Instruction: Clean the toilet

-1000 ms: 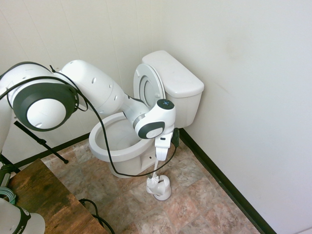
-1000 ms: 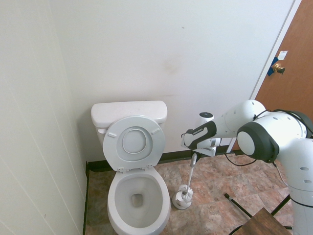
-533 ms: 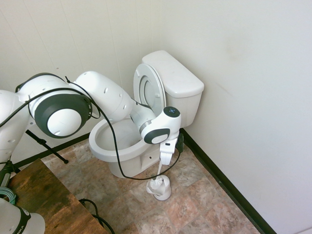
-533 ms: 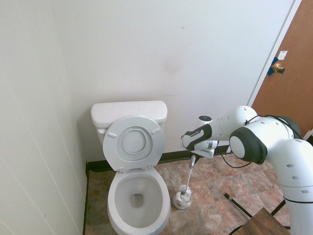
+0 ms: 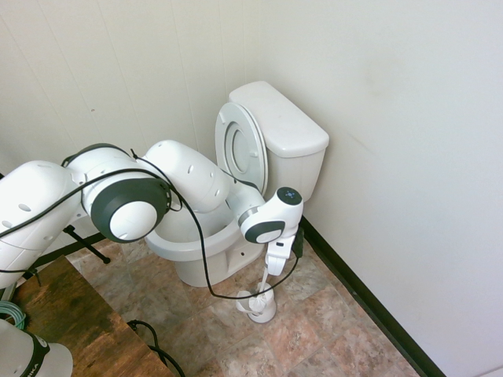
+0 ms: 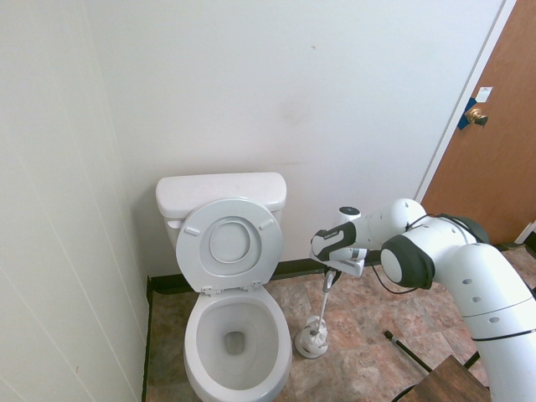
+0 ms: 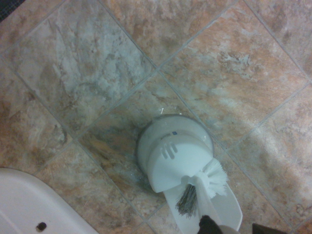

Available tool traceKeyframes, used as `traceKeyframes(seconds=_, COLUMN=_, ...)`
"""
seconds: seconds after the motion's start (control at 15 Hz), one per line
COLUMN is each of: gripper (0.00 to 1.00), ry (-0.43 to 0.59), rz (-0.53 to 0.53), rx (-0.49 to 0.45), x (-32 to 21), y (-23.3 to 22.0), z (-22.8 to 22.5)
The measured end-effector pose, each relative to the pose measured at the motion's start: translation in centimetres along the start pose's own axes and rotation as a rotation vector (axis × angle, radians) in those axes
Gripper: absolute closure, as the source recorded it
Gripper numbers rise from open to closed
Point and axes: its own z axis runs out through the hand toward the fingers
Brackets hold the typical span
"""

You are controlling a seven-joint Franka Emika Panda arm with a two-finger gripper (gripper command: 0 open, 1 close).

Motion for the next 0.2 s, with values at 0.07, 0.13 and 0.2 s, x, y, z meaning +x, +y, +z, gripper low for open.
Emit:
traceKeyframes(seconds=0.07, gripper=1.0, ry=-0.005, rz=0.001, rx=-0.006, x=0.02, y=-0.31, z=0.54)
traceKeyframes(seconds=0.13, gripper=1.0, ry=-0.01, rz=0.001, rx=-0.011, x=-0.06, y=-0.58, z=1.01)
traceKeyframes(seconds=0.2, gripper=1.0, ry=-0.014, rz=-0.001, rx=-0.016, x=-0.2, y=-0.86, z=1.37)
